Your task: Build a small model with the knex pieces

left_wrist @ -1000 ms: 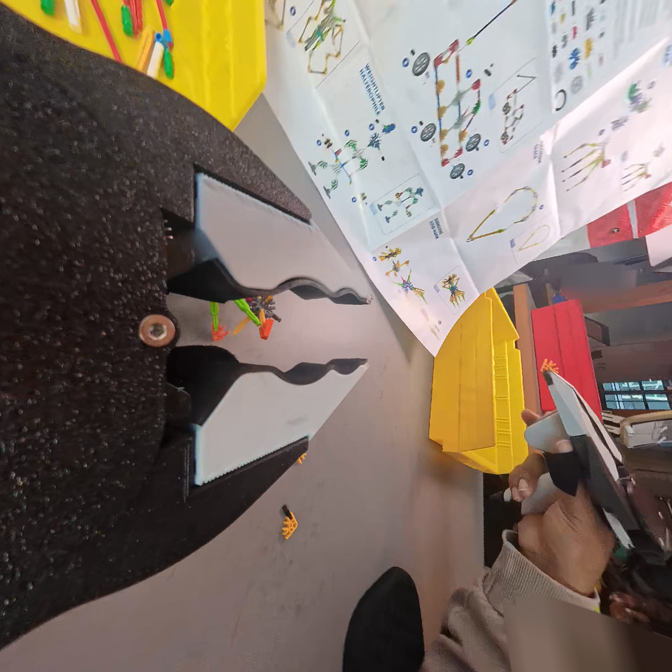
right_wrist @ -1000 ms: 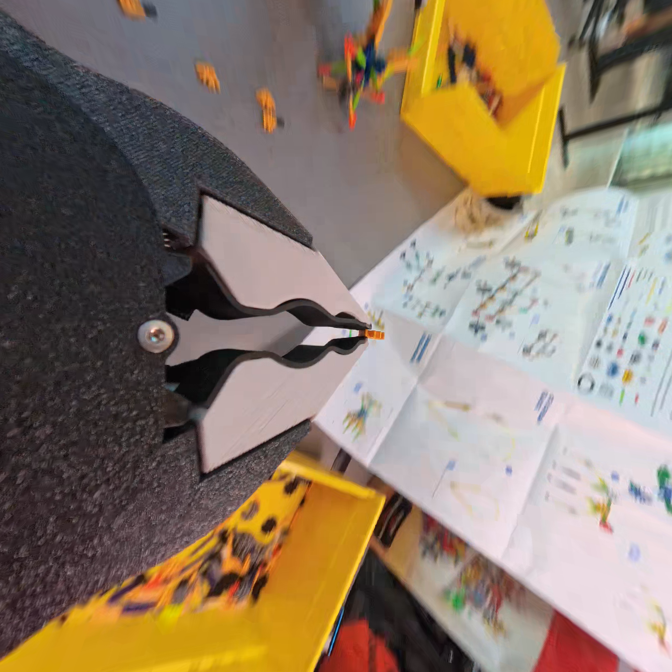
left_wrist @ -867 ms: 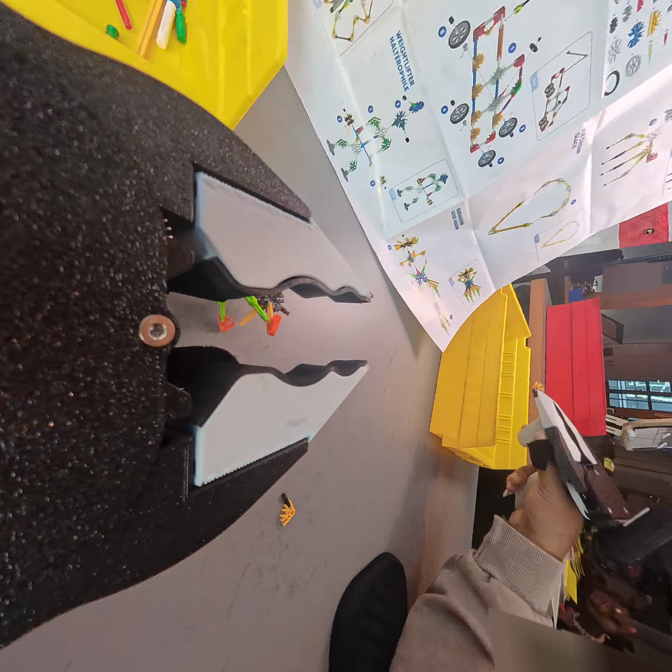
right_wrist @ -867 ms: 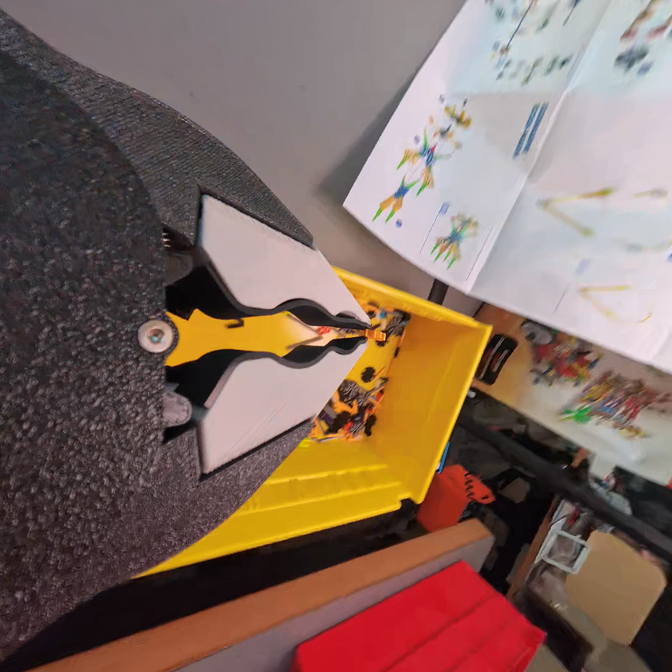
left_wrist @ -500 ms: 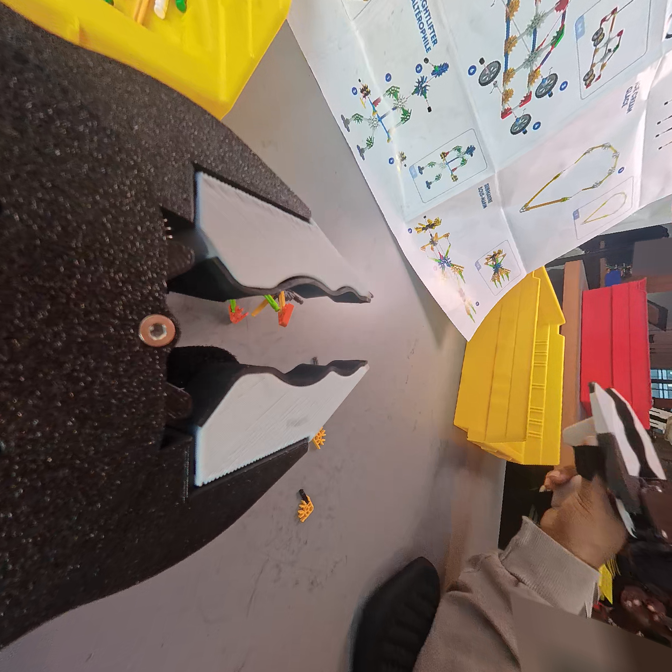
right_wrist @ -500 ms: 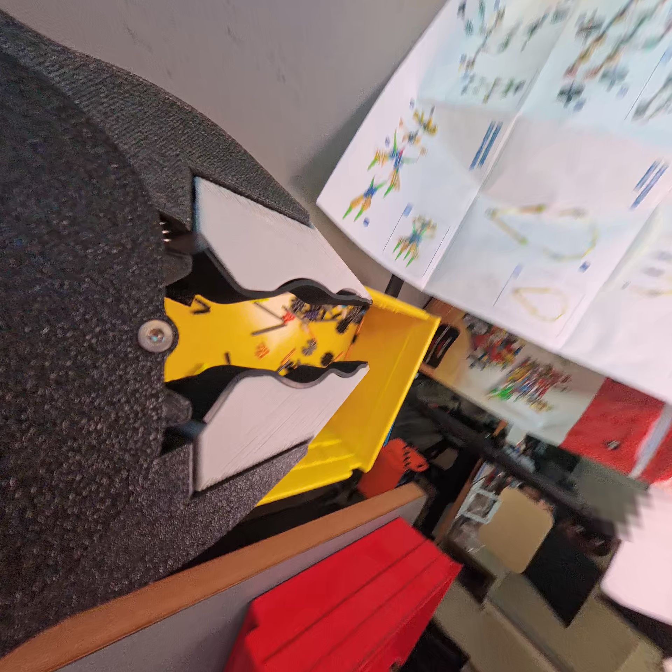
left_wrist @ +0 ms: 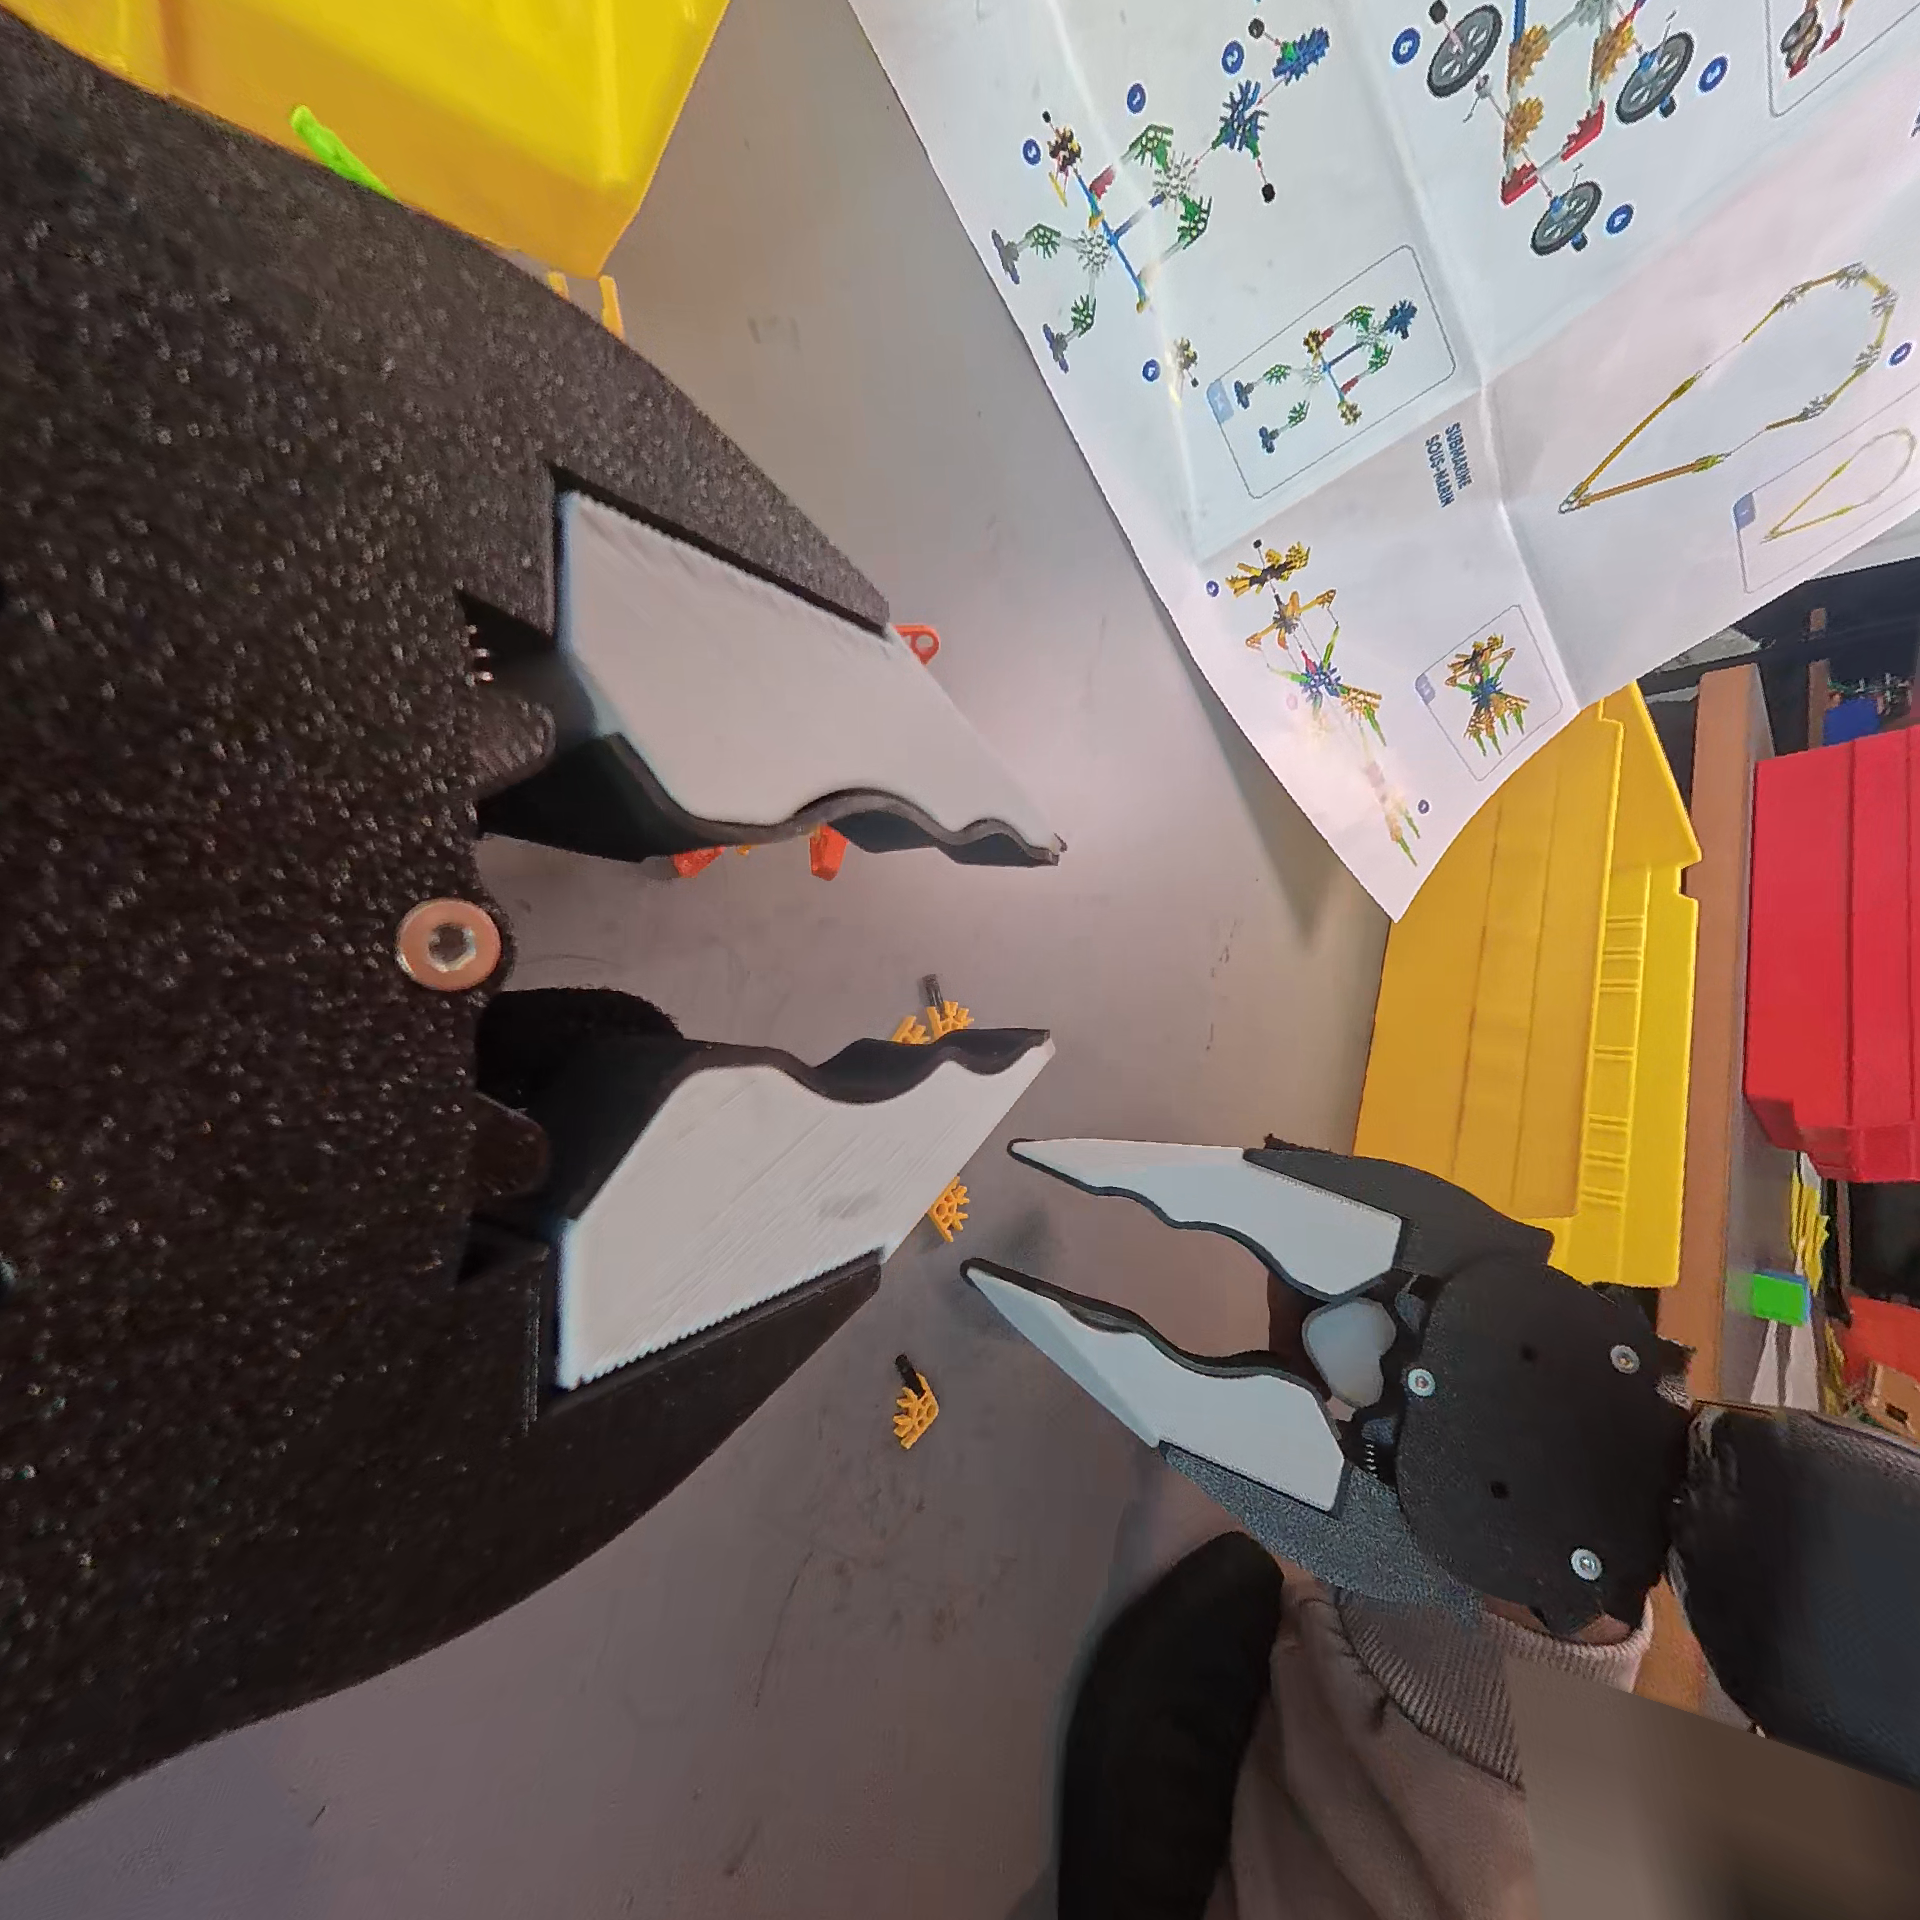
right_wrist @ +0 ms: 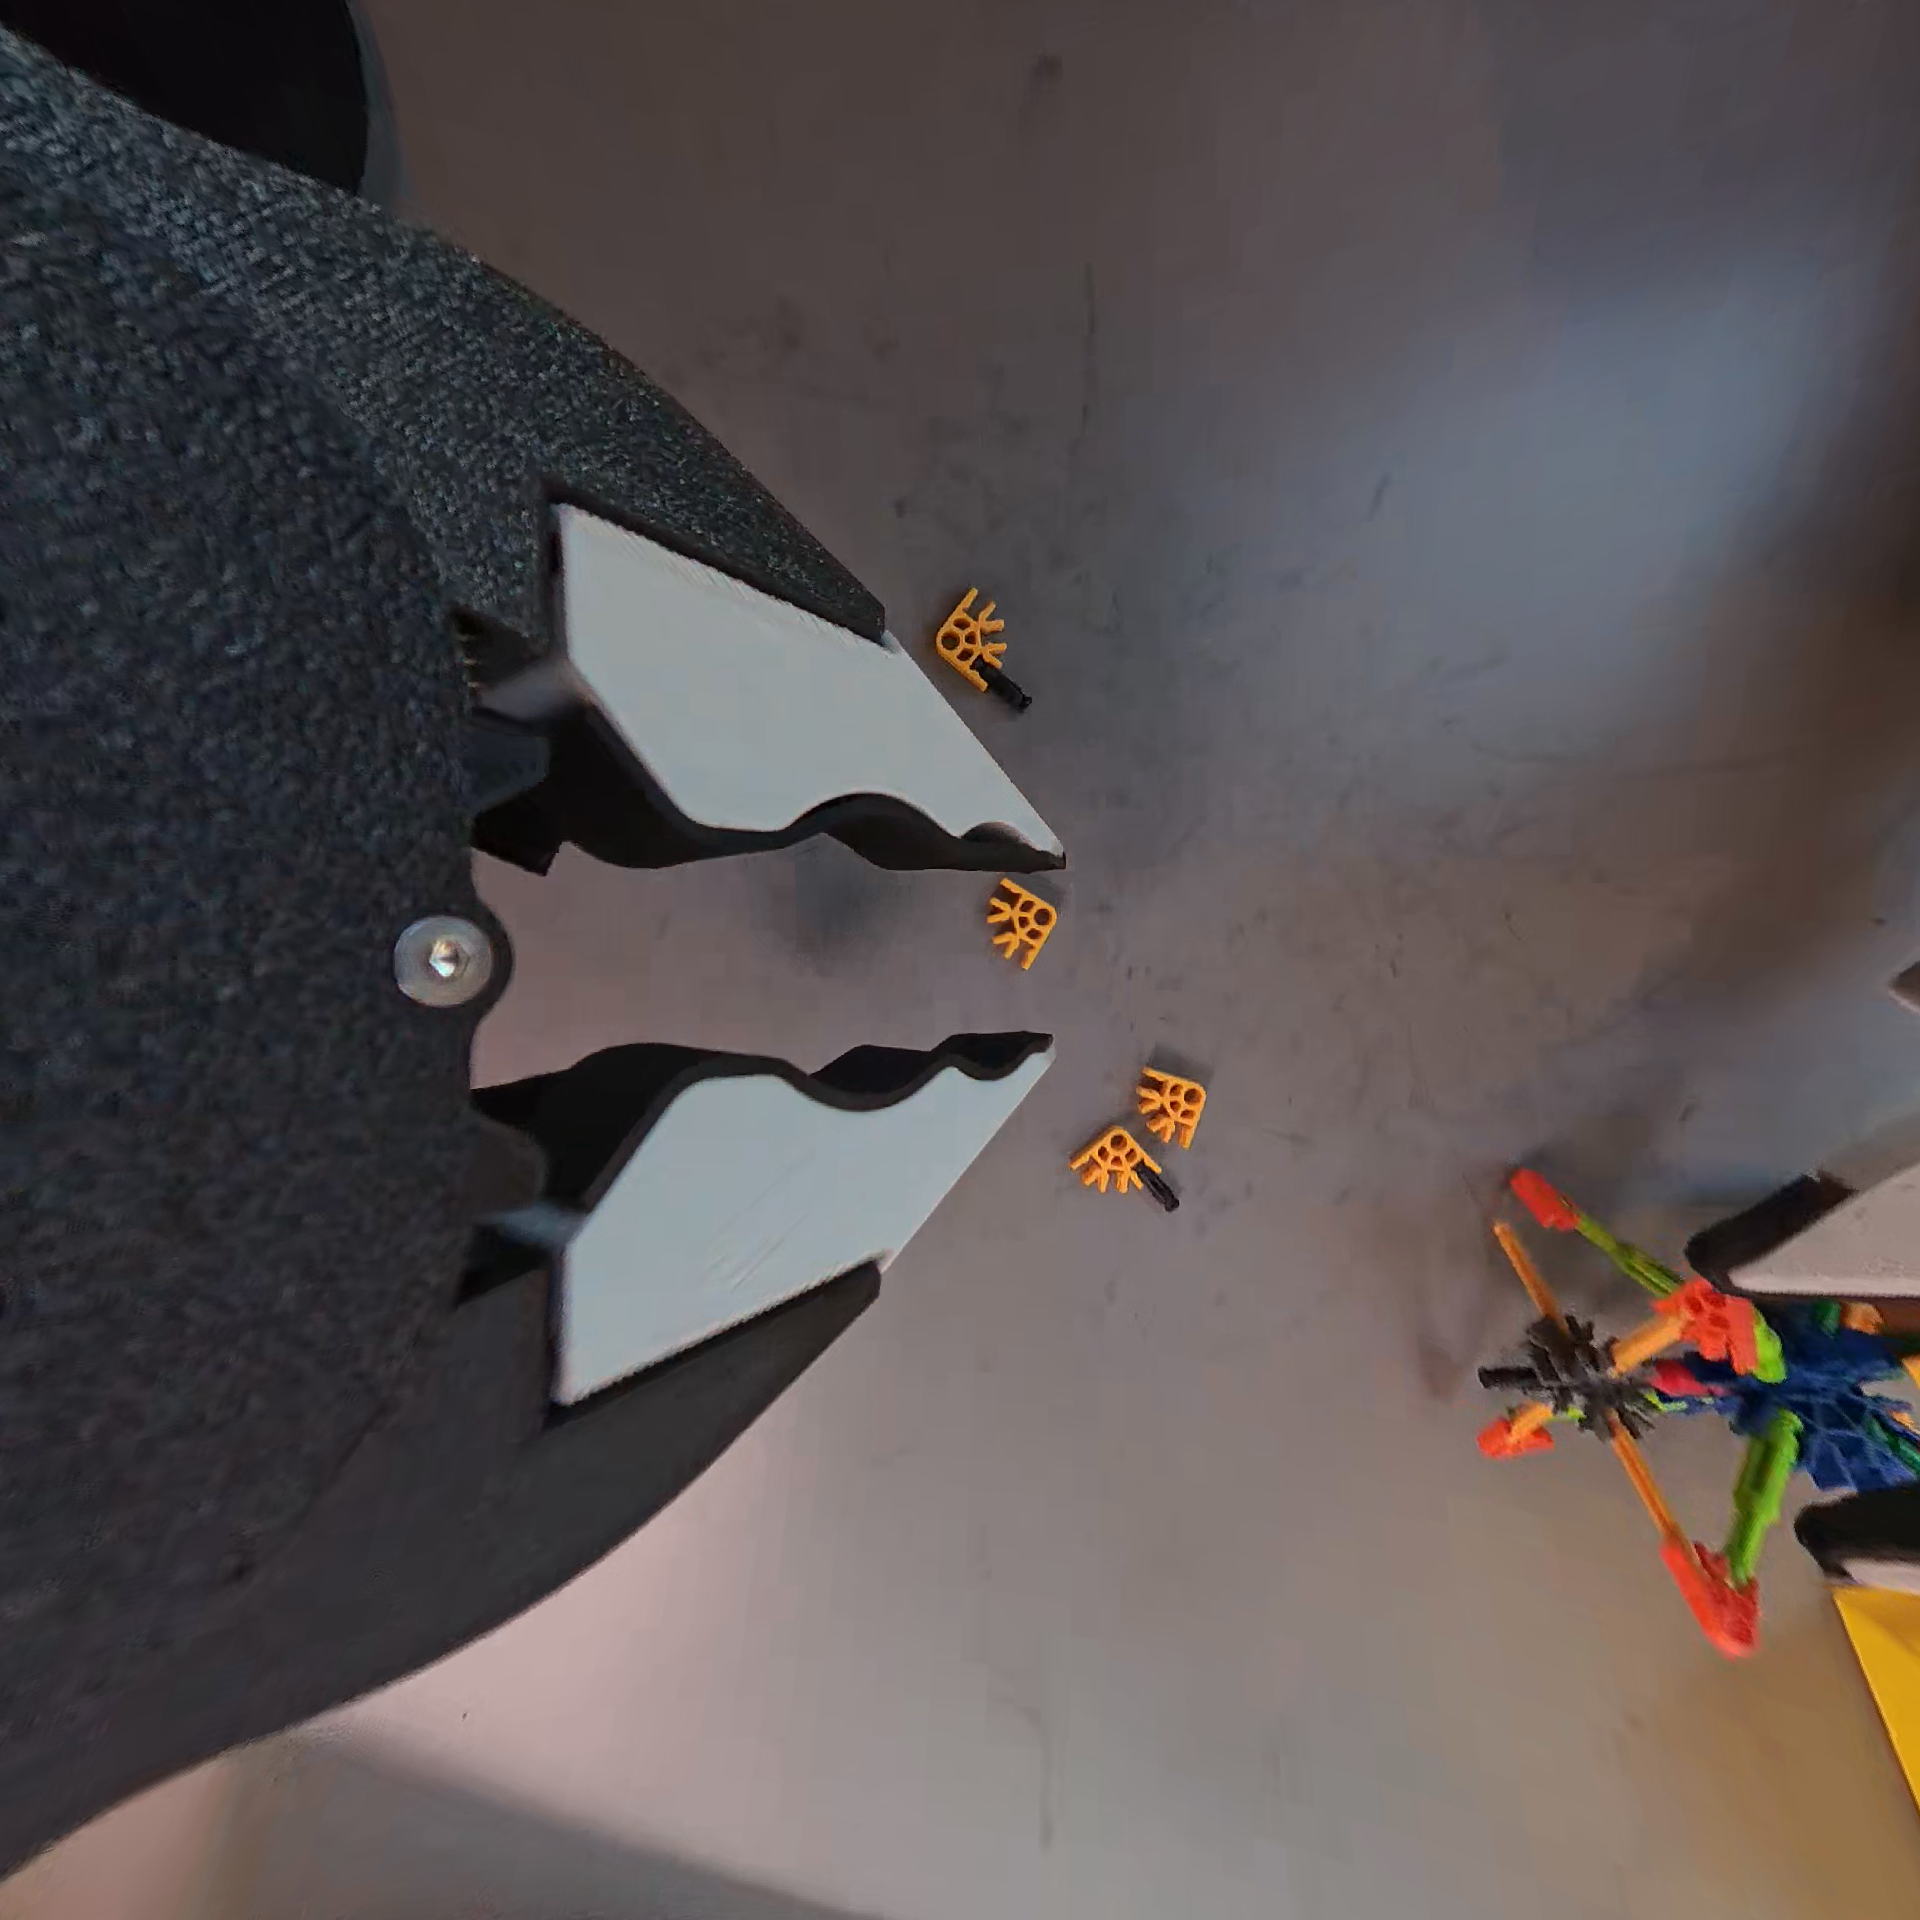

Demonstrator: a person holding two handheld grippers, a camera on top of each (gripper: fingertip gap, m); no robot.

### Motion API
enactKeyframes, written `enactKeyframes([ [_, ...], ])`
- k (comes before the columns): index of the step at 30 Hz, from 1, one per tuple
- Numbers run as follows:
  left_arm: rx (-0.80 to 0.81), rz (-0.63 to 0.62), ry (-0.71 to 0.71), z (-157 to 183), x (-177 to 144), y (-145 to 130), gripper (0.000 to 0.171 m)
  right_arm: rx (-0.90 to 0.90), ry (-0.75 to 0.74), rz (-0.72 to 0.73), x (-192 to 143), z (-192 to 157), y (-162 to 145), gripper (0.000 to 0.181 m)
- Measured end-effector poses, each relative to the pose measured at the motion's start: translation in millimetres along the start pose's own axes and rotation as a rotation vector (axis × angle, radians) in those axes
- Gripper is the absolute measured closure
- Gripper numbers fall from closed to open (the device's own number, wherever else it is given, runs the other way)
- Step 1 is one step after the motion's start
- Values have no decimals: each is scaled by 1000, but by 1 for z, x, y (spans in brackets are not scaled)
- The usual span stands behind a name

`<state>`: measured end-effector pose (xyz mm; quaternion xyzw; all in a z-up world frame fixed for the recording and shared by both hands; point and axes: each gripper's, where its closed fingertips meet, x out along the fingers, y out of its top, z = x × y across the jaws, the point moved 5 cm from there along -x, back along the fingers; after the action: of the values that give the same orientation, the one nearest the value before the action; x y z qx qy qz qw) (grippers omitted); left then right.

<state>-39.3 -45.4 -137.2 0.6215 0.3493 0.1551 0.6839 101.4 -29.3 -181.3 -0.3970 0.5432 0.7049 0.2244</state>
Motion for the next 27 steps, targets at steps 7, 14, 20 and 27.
enactKeyframes([
  [7, -4, -91, -76, 16, 12, -11, 141, 8, 52, -44, 15, -7, -8, 169],
  [14, -240, -84, -288, 32, 17, -13, 141, -101, -51, 190, -1, -4, 20, 181],
  [20, -248, -103, -245, 23, 17, -17, 141, -39, -169, 182, -11, 16, 16, 173],
  [27, -177, -217, -150, 19, 22, -31, 142, 225, -95, 58, 26, 27, -1, 162],
])
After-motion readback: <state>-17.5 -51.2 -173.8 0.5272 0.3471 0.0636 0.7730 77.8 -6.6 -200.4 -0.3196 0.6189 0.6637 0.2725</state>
